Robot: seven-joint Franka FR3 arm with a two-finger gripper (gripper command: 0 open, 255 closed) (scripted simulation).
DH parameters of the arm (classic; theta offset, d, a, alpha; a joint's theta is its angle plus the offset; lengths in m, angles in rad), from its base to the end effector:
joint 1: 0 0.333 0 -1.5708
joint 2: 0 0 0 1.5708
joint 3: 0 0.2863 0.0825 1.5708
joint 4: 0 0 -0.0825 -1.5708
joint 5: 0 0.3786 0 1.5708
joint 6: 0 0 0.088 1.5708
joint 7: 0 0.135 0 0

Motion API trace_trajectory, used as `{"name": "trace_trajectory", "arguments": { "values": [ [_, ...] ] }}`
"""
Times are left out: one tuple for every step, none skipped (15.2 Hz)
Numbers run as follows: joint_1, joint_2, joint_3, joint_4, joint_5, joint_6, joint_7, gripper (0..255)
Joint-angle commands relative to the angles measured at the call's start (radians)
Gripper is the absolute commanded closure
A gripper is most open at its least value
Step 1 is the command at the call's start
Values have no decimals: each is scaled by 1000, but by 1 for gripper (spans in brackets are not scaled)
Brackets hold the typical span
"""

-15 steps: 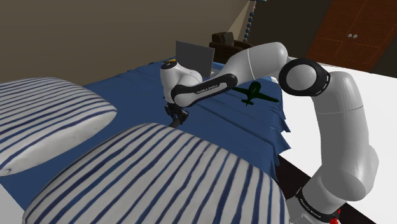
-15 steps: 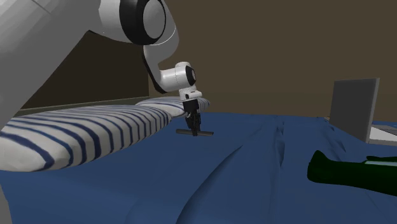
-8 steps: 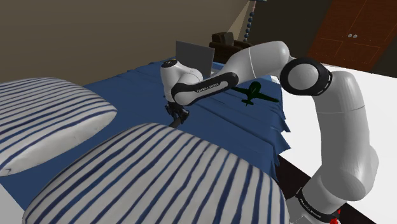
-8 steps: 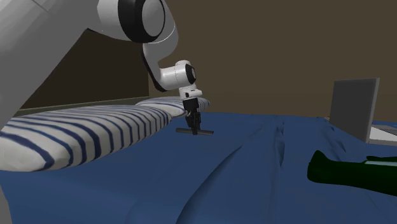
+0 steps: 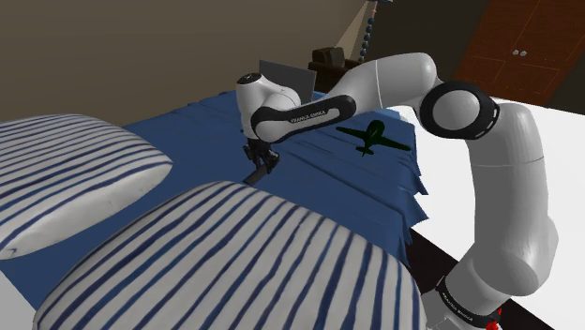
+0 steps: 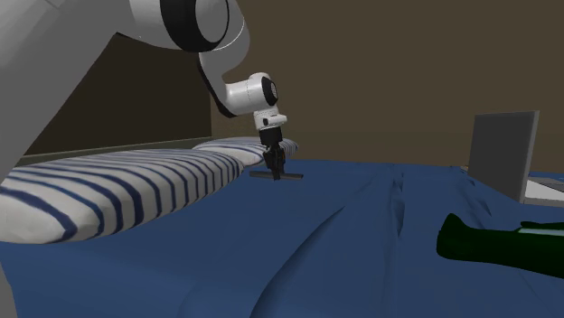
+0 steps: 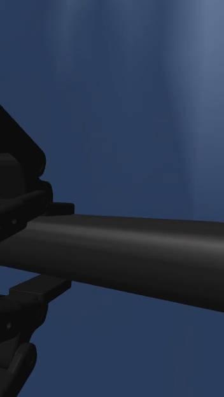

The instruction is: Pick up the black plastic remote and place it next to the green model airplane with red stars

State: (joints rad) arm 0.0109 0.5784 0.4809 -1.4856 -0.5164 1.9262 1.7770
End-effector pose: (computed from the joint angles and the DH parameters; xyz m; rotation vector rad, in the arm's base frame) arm 0.6326 0.2373 0.3108 2.5047 -1.6161 0.2574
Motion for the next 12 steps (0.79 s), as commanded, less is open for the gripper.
{"name": "trace_trajectory", "arguments": {
  "values": [
    [-1, -9, 3, 13, 7, -20, -8, 255],
    [-1, -14, 5, 20, 10, -31, -12, 255],
    [-1, -18, 6, 27, 13, -41, -16, 255],
    [0, -22, 8, 35, 16, -51, -20, 255],
    [0, -25, 9, 42, 18, -62, -24, 255],
    [0, -29, 11, 50, 21, -72, -27, 255],
    [1, -32, 12, 59, 24, -83, -31, 255],
    [2, -35, 13, 67, 26, -94, -35, 255],
    [2, -38, 14, 76, 29, -105, -38, 255],
    [3, -41, 15, 86, 31, -116, -42, 255],
    [4, -44, 16, 95, 33, -127, -46, 255],
    [5, -46, 17, 105, 35, -139, -49, 255]
  ]
}}
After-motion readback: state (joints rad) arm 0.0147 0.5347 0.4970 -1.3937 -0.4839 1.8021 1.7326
